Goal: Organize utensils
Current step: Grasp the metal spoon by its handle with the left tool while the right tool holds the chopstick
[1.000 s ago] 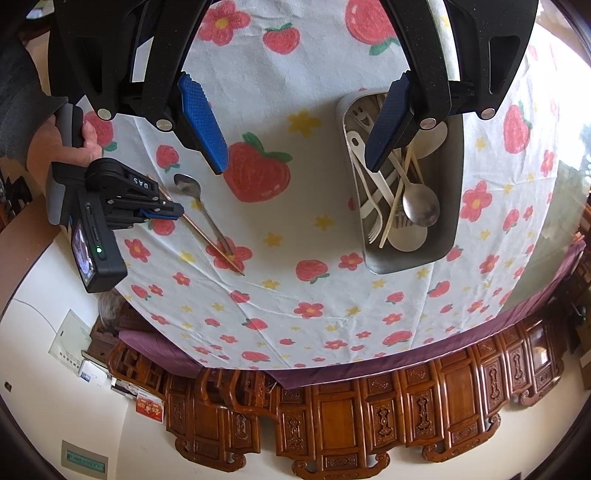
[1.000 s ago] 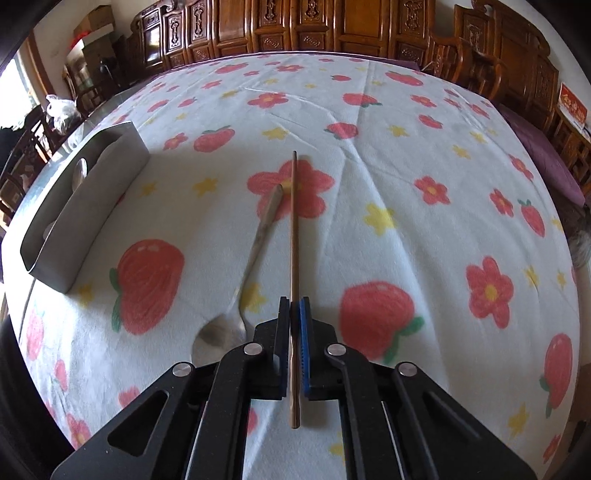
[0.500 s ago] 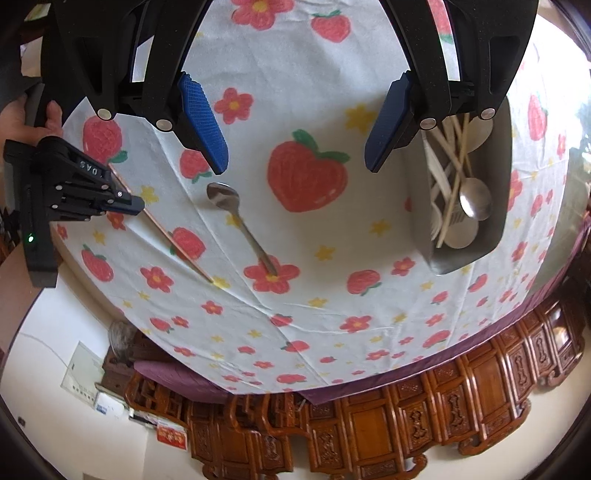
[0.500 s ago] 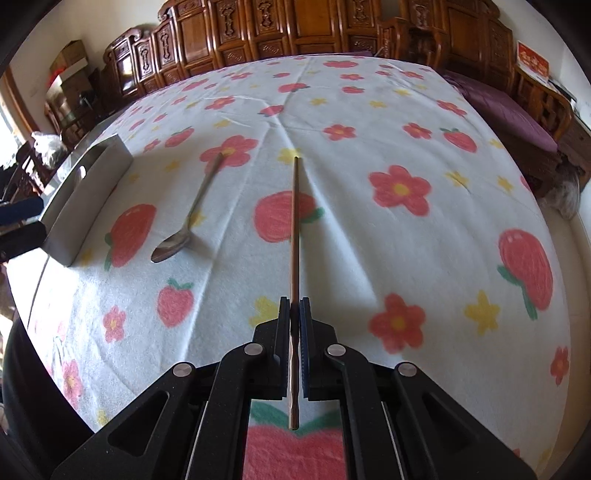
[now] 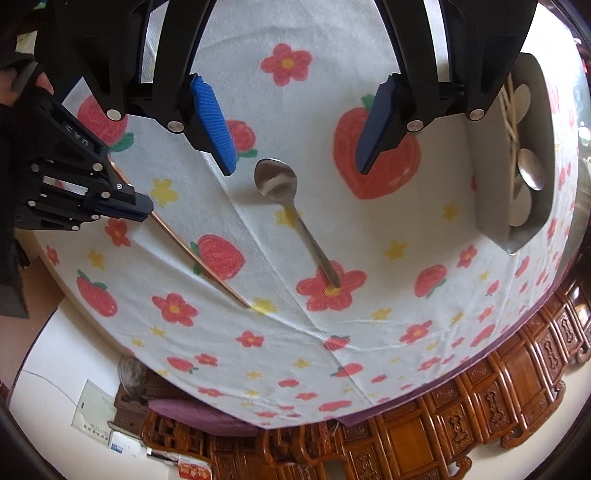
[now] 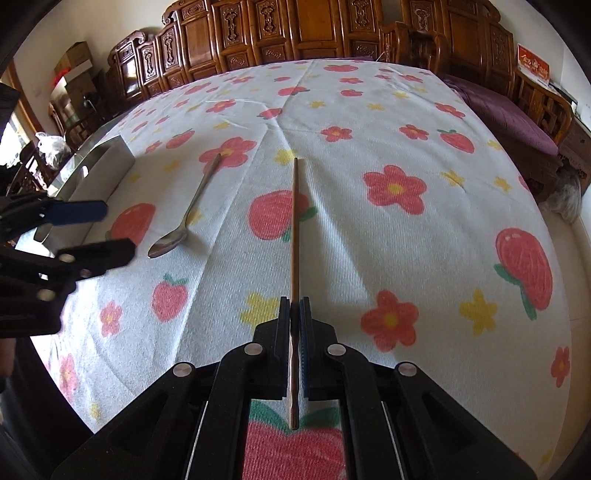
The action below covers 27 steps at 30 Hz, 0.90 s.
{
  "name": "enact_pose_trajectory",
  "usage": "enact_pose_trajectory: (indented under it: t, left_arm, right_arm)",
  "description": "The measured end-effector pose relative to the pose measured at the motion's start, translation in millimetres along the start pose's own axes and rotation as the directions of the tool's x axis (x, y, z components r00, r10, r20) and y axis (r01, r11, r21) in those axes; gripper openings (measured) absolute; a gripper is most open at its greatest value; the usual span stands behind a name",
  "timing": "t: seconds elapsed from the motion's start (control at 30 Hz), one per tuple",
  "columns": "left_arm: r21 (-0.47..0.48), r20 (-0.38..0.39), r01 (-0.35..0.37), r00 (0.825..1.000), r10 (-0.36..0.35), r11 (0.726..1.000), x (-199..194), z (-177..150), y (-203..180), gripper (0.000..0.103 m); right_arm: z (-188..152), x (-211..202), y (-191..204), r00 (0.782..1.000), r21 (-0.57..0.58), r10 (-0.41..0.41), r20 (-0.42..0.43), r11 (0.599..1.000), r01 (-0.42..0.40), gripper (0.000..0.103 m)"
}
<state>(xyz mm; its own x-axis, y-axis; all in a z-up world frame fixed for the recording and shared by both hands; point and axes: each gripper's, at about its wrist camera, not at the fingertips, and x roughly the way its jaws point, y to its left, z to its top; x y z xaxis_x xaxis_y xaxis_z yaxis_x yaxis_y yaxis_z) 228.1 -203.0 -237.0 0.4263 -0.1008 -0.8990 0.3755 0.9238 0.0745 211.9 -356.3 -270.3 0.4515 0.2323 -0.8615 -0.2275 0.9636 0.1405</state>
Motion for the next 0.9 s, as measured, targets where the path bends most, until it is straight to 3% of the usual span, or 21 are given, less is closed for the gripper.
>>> enact_pose_trajectory:
  t: [0.23, 0.57, 0.63, 0.67, 0.7, 0.9]
  left_arm:
    - [0.096, -0.029, -0.063, 0.997, 0.066, 0.993, 20, 8, -23, 0.059]
    - [0.168, -0.061, -0.103, 0.992, 0.115, 0.98, 38, 12, -32, 0.04]
    - [0.167, -0.069, -0.102, 0.991, 0.115, 0.981, 38, 11, -30, 0.027]
    - [0.165, -0.083, -0.096, 0.99, 0.111, 0.982, 38, 11, -28, 0.012]
    - [0.163, -0.084, -0.094, 0.991, 0.109, 0.982, 37, 10, -27, 0.007]
    - [0.13, -0.059, -0.056, 0.996, 0.064, 0.99, 17, 5, -10, 0.001]
  right_arm:
    - [-1, -1, -2, 1.0, 0.009, 0.013, 0.006, 1.0, -0.013, 0.006]
    - [-2, -1, -4, 1.0, 0.015, 0.024, 0.014, 1.0, -0.024, 0.006]
    - [-2, -1, -4, 1.0, 0.015, 0.024, 0.015, 1.0, -0.024, 0.006]
    - [-2, -2, -4, 1.0, 0.014, 0.023, 0.015, 1.0, -0.024, 0.006]
    - [-2, -2, -4, 1.0, 0.014, 0.024, 0.015, 1.0, -0.024, 0.006]
    - [-2, -2, -4, 1.0, 0.011, 0.024, 0.017, 1.0, -0.024, 0.006]
